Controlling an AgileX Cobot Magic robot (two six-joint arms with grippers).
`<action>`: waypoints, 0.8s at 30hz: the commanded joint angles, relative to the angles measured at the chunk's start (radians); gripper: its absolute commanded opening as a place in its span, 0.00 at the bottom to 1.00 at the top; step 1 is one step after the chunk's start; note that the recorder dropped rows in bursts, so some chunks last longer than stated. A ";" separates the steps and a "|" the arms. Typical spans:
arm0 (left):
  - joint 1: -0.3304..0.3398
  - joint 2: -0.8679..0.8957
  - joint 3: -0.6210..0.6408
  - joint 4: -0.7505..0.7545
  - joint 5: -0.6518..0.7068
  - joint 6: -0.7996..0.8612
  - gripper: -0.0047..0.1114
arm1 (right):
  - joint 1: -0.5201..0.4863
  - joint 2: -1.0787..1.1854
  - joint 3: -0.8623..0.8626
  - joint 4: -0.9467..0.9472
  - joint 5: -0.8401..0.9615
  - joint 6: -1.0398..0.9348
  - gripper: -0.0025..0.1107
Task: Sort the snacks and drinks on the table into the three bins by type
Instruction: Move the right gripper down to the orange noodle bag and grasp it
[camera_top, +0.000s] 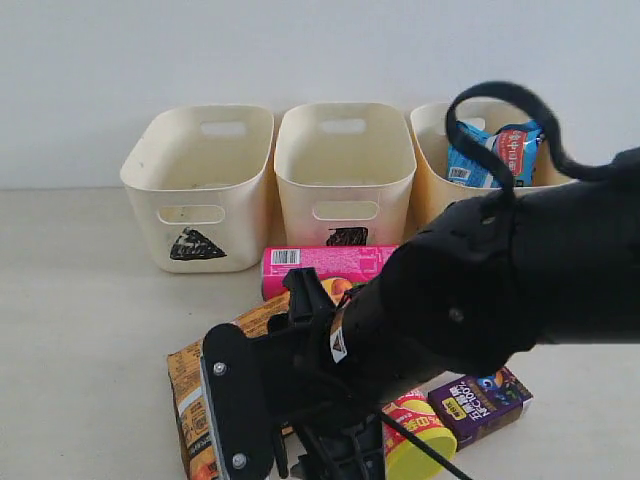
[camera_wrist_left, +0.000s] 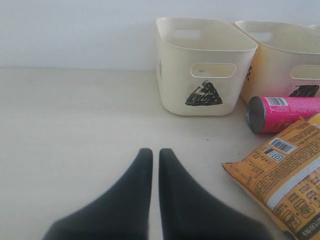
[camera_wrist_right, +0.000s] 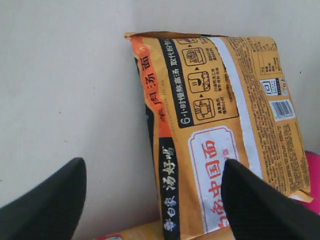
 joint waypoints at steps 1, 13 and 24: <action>0.002 -0.004 -0.004 0.003 -0.006 -0.008 0.07 | 0.002 0.041 0.001 -0.103 -0.062 -0.004 0.62; 0.002 -0.004 -0.004 0.003 -0.006 -0.008 0.07 | 0.002 0.158 0.001 -0.335 -0.213 -0.052 0.89; 0.002 -0.004 -0.004 0.003 -0.007 -0.008 0.07 | -0.059 0.249 -0.004 -0.386 -0.403 -0.058 0.89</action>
